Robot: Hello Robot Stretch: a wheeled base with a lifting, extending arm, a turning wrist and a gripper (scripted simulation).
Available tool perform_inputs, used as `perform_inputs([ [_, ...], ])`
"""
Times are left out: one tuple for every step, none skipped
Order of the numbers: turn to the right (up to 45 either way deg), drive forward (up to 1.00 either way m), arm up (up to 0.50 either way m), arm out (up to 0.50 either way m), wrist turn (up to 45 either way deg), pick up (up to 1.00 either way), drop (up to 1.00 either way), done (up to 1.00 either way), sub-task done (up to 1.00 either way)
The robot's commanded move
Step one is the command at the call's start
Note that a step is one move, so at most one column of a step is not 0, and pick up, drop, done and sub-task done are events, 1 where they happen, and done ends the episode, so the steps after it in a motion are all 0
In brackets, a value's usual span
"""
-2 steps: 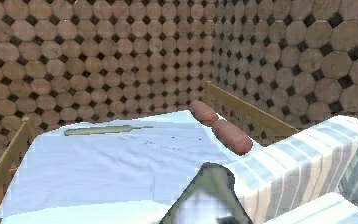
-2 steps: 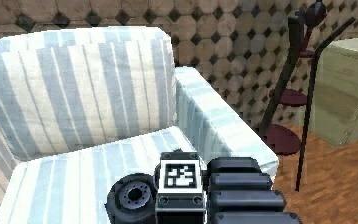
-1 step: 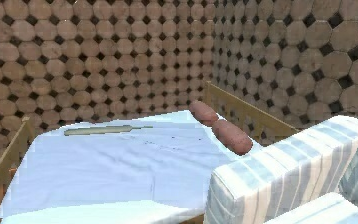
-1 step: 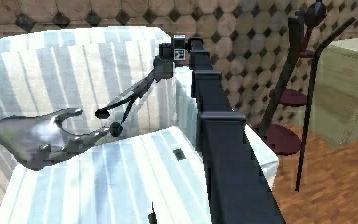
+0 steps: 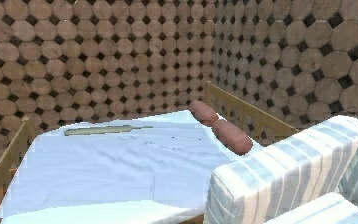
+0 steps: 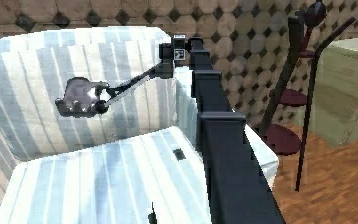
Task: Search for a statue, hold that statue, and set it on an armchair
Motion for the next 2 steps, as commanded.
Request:
perform_inputs([
  [0.0,0.00,-0.18,0.00,0.0,0.00,0.00,0.00,0.00],
  [0.0,0.00,-0.32,0.00,0.0,0.00,0.00,0.00,0.00],
])
